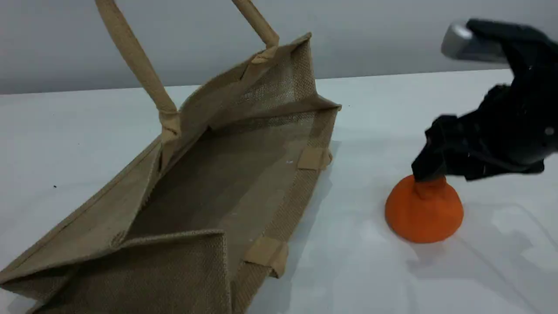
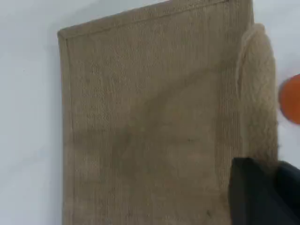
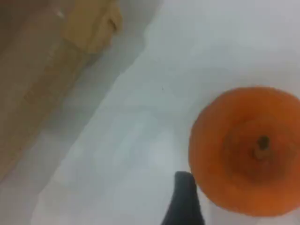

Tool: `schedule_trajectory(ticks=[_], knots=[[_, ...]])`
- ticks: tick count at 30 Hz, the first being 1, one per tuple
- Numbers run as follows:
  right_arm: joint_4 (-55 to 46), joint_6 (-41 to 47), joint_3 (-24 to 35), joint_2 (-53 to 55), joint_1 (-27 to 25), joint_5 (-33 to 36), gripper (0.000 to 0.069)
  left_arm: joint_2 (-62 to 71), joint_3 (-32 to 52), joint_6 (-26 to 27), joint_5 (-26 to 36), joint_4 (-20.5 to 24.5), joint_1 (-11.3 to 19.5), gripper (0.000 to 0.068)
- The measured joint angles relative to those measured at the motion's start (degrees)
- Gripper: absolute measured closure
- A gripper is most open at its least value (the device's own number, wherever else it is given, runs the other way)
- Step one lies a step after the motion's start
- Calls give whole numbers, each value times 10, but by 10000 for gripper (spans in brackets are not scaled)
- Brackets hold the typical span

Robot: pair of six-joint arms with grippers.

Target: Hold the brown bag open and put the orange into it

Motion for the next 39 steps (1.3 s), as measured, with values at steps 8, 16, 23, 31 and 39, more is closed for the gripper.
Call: schedule_trajectory(ticks=[8,16,23,31,39], knots=[[0,0,-49,60,0,0,204,0,0,-1,-6,-1,0,596],[0,0,-73,120,0,-5,236,0,0,5,-8,-1,0,596],[0,0,-73,120,-1,3,606,0,0,8,-11,-1,0,596],[-2,0,-71,73,-1,73,659,0,0,18,-12,-1,0,596],[-18,25,-67,-51,0,106,659,0,-6,26,-16,-9,0,596]])
